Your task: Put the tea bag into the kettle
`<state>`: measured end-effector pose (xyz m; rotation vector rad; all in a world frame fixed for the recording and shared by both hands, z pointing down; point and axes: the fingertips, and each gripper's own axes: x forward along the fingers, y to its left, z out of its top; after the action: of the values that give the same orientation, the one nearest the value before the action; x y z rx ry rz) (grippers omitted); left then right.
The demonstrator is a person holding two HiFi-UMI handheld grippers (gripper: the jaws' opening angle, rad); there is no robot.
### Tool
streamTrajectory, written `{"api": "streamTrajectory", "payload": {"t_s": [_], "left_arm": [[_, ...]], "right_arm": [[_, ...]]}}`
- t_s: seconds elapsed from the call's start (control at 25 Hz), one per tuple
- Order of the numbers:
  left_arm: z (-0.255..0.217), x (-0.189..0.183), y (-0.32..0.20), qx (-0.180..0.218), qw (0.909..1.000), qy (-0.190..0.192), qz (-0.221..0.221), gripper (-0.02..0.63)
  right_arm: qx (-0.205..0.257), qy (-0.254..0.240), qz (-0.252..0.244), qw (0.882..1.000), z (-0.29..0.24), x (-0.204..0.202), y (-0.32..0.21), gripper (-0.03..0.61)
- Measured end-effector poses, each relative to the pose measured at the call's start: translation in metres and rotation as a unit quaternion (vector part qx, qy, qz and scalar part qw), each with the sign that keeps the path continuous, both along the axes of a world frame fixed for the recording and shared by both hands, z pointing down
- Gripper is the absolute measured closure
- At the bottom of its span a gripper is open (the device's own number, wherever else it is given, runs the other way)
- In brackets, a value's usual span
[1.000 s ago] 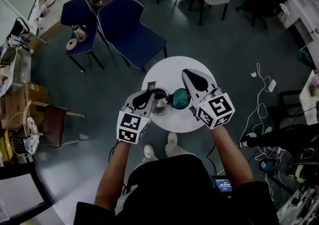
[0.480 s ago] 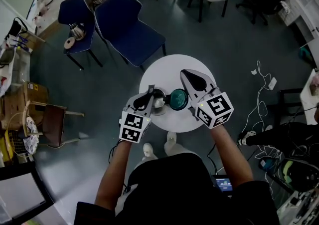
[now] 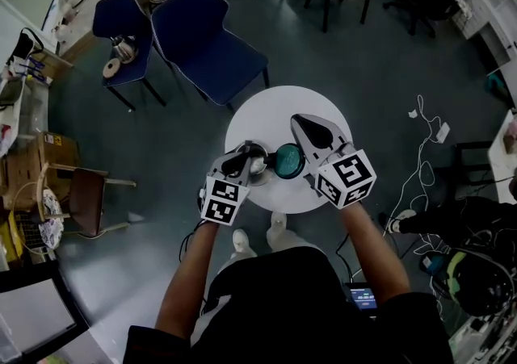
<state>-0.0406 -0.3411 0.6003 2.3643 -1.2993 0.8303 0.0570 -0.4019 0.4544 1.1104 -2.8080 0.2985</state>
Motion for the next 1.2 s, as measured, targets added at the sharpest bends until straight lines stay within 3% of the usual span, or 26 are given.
{"api": "streamTrajectory", "payload": {"t_s": [1.2], "left_arm": [[0.041,0.016,-0.008,-0.067,0.9974,-0.017,0.02,0.577]], "right_arm": [[-0.025,-0.003,0.002,1.0,0.022,0.011,-0.009,0.56]]}}
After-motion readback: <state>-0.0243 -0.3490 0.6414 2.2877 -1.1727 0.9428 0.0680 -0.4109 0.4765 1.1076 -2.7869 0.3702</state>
